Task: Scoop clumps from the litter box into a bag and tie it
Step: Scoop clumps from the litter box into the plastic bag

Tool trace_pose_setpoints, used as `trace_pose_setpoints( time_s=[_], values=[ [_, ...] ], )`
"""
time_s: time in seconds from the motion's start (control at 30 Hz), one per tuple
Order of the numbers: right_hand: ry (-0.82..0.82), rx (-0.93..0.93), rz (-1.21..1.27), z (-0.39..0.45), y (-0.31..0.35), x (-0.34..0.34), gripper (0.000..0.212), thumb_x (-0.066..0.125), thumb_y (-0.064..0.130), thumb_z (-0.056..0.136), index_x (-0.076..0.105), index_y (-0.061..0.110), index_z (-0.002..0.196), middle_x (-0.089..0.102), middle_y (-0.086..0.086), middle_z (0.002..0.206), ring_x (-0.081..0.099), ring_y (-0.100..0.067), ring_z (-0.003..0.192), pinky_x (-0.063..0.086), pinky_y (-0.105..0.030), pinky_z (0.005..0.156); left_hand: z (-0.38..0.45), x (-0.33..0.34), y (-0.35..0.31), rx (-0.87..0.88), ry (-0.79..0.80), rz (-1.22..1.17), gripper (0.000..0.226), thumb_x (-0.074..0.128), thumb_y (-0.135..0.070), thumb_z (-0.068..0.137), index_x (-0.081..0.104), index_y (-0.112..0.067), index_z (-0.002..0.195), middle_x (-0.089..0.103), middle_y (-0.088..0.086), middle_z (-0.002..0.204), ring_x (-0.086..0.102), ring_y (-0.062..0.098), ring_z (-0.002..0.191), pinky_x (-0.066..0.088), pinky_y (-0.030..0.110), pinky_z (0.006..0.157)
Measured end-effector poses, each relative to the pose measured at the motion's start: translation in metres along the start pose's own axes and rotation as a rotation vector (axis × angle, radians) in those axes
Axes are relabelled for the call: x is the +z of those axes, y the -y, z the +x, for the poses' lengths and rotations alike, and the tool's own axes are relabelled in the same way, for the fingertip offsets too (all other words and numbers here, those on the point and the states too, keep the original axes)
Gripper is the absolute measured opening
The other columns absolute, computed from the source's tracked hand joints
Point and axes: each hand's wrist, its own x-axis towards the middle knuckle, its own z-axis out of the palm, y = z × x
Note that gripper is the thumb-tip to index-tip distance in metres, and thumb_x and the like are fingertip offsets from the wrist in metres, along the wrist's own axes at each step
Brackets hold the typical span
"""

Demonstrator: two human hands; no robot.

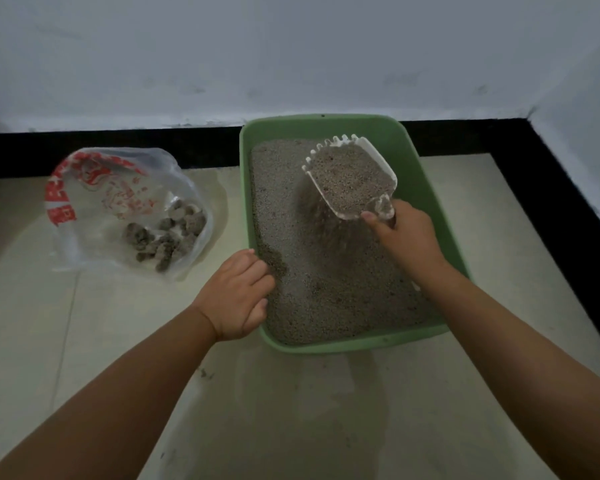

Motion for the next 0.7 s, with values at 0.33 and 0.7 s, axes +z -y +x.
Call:
trace_pose_setpoints(
  time_s=[0.33,0.7],
  values=[
    [0.046,0.061,0.209,-0.0038,0.0069,0.0016,0.026,0.064,0.019,0.084,0.062,0.005,0.106,0.060,-0.004,0.092,0.055,-0.016,0.088,0.040,-0.025,0.076,0.0006,-0.0020,-0.0029,-0.019,0.007,0.016,0.014,0.037,-0.024,0.070,0.036,-0.013,0.078,0.052,0.014,0.065,0.035,0.027,0.074,0.033,0.041,0.093],
    [0.078,0.016,0.127,-0.0086,0.0044,0.0027,0.027,0.062,0.013,0.085,0.059,0.003,0.109,0.056,-0.003,0.093,0.052,-0.016,0.085,0.038,-0.021,0.066,0.0004,-0.0040,-0.0033,-0.032,0.019,0.003,0.019,0.038,-0.023,0.072,0.048,-0.007,0.072,0.052,0.014,0.065,0.035,0.027,0.074,0.032,0.042,0.092]
  ],
)
